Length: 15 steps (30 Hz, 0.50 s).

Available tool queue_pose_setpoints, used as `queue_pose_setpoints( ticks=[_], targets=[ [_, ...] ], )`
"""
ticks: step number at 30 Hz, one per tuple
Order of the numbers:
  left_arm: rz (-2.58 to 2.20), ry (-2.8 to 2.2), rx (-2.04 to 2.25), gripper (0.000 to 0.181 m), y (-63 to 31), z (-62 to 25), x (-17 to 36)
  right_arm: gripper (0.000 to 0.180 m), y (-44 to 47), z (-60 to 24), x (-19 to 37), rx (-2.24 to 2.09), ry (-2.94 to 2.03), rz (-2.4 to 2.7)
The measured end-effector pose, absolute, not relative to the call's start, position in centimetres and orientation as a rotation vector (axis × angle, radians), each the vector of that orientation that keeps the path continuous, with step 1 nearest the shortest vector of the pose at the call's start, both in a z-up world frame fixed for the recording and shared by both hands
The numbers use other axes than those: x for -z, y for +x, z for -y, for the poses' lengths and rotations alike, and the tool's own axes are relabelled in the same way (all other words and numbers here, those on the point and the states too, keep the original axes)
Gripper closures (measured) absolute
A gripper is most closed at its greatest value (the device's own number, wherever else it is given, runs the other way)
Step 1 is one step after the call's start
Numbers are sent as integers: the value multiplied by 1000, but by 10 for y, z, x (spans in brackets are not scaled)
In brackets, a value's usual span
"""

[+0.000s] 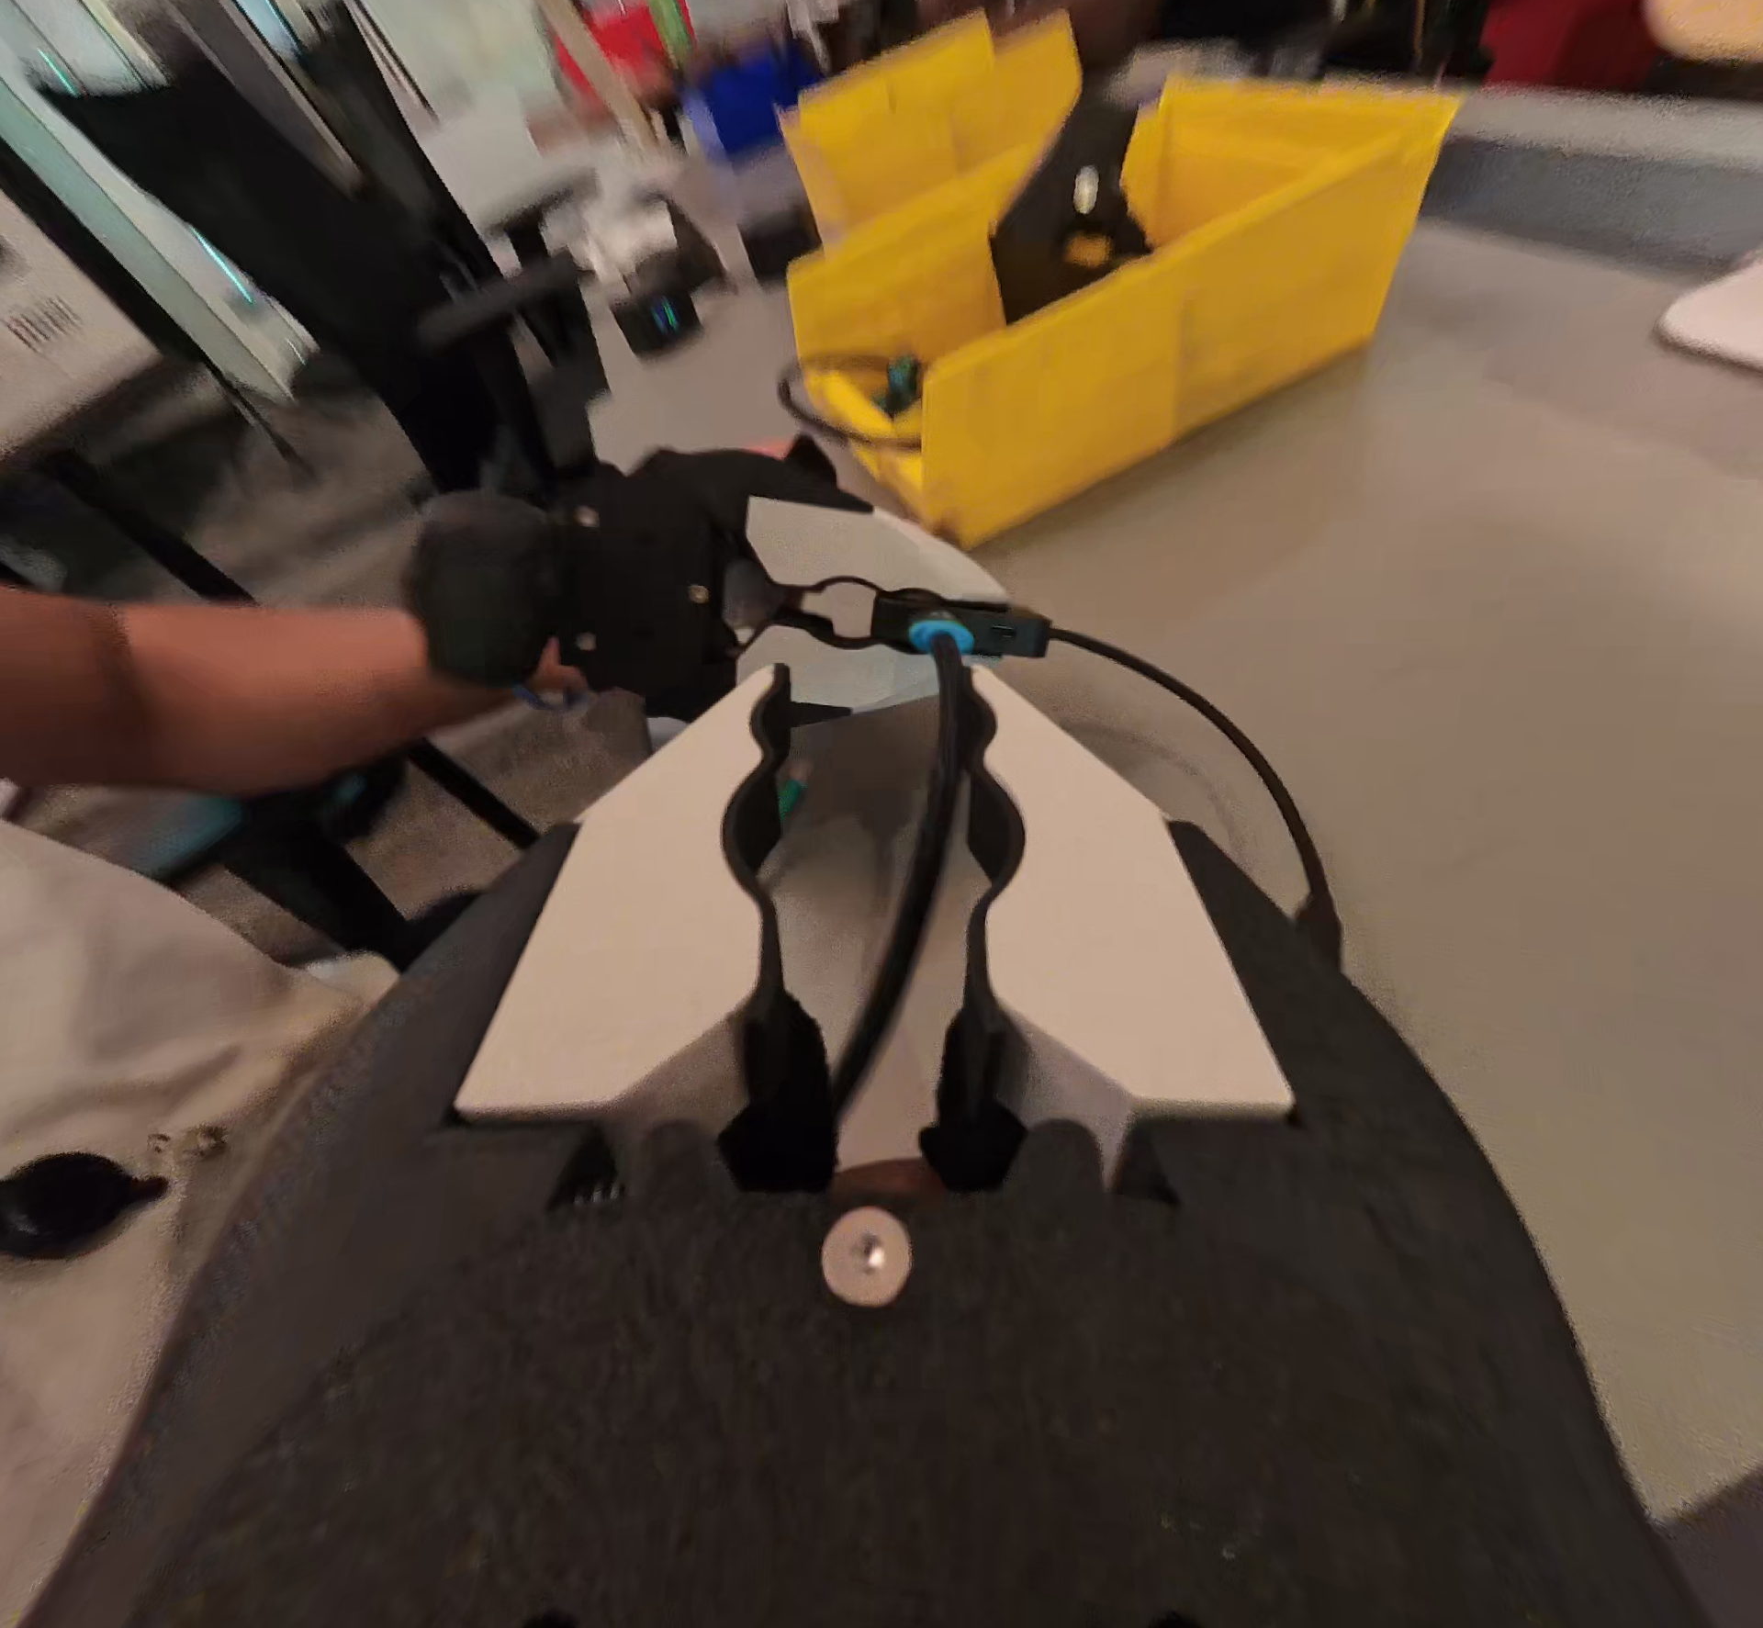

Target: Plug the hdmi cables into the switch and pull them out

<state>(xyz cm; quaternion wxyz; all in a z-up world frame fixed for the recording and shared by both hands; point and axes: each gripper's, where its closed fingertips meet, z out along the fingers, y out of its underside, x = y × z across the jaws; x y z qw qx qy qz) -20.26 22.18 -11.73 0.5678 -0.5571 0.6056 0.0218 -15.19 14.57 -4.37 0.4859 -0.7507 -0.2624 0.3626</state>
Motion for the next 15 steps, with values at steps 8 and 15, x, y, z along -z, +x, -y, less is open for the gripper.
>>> queue_pose_setpoints(
  ticks=[8, 15],
  targets=[
    [-919, -1531, 1018, 167, -210, -222, 60, 137, -127, -156, 56, -1029, -1770, 479],
    [-831, -1425, 1606, 167, -181, -165, 33, 131, -192, -158, 52, -1464, -1603, 339]
  ],
)
